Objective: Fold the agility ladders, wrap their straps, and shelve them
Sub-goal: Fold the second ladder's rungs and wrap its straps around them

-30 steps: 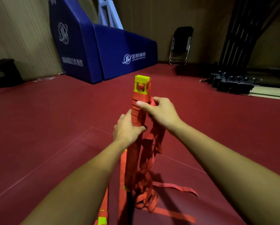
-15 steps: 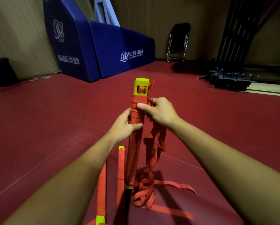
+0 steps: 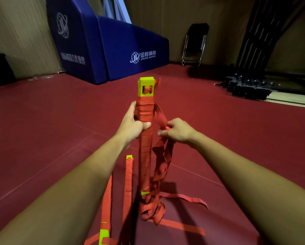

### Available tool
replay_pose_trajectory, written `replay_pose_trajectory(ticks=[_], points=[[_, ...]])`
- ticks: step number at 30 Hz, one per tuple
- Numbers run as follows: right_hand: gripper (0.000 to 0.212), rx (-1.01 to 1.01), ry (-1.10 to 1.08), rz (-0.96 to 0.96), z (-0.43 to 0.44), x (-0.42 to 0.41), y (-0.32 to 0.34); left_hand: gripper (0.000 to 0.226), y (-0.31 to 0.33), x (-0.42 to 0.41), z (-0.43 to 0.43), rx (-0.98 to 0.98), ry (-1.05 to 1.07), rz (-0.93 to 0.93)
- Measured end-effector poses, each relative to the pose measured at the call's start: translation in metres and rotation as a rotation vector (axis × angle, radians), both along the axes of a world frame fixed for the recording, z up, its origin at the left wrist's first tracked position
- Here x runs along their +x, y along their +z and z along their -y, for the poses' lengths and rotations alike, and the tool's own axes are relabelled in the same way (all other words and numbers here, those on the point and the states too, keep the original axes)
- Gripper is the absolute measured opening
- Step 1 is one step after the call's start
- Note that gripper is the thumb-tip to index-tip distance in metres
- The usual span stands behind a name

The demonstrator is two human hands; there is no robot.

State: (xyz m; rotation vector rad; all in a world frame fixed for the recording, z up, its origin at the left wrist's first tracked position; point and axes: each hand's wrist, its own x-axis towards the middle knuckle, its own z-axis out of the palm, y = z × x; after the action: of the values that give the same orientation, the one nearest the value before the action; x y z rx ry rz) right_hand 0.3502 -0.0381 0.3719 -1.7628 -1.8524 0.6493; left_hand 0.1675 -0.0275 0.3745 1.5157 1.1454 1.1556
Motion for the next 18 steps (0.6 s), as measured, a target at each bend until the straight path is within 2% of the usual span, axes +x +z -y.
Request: replay_pose_trajectory(ticks=[3, 6, 9, 12, 16, 18], points=[[0.024, 0.108, -0.067, -0.157, -0.005, -0.001, 0.009, 0.066, -0.001, -0.002, 0.002, 0.016, -0.013, -0.017], [0.022, 0.049, -0.046, -0.106, -0.005, -0.002, 0.012, 0.066, -0.003, -0.005, 0.004, 0.006, -0.042, -0.058], [0.010, 0.201, -0.173, -0.163, -0.007, 0.002, 0.016, 0.065, -0.006, -0.011, 0.004, -0.009, -0.052, -0.073], [0.027, 0.104, -0.073, -0.096, -0.005, -0.002, 0.014, 0.065, -0.007, -0.017, 0.004, -0.016, -0.059, -0.055], [0.025, 0.238, -0.198, -0.271, -0.011, -0.005, 0.019, 0.065, -0.009, -0.021, 0.003, 0.004, -0.069, -0.060], [0.027, 0.136, -0.143, -0.160, -0.007, -0.009, 0.019, 0.065, -0.010, -0.023, 0.003, 0.005, -0.062, -0.048]])
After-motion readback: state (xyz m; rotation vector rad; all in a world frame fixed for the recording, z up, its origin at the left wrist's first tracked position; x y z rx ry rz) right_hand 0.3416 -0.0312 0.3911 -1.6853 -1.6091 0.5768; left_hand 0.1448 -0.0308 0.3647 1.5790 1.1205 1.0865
